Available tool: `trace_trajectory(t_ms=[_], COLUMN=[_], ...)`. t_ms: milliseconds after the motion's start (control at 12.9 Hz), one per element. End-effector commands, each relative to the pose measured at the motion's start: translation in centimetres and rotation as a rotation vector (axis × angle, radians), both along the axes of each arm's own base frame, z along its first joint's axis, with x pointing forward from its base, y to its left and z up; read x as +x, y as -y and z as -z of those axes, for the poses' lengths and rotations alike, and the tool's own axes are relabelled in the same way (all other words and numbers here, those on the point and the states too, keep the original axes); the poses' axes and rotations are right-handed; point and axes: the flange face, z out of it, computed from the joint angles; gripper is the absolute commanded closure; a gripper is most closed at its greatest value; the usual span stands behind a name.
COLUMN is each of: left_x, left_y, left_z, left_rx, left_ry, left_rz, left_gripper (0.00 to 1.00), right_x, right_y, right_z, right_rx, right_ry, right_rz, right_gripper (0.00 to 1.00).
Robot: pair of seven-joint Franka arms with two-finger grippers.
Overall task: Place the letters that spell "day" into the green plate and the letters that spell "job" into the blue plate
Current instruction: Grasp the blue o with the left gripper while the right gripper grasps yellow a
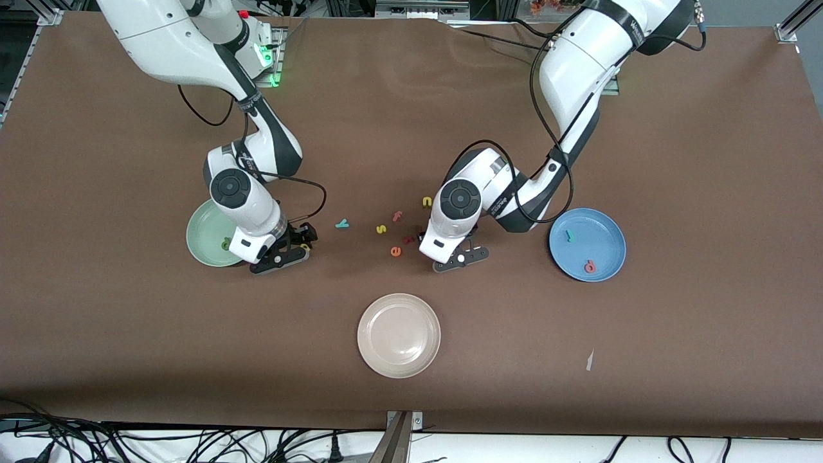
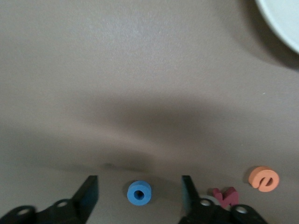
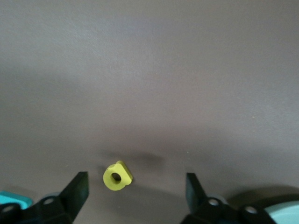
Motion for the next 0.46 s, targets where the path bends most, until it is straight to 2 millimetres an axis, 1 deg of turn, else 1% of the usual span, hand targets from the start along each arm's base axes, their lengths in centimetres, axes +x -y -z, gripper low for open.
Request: trace_trajectory(t_ms=[0,77,155,309,387], left_x=[-0.8,-1.3,-1.6,-1.8,-1.9], left_y=[0.4,0.5,0.5,0.4,0.5], left_z=[0.9,1.2,1.6,1.8,2.0], left_rx=[0.022,0.027,0.031,0.034,0.034], left_ry=[0.001,-0.008,-0.016,-0.021,-0.024], left_rz=[0.001,0.008,0.012,0.014,0.015], left_gripper=[0.4,0.39,0.39,0.39,0.39], right_x=[-0.2,-0.4,-0.7,-1.7,-1.6], right_y=[-0.9,-1.2,-1.6,-3.2,-3.1], right_z=[0.5,0.6,0.7,1.3,1.4], right_rx=[0.018,0.018,0.017,0.018,0.02], right_ry=[0.009,0.008,0.005,0.001,0.005], right_rz=[0.028,0.03,0.031,0.023,0.024], right_gripper=[0.23,0.28,0.29,0.33,0.33])
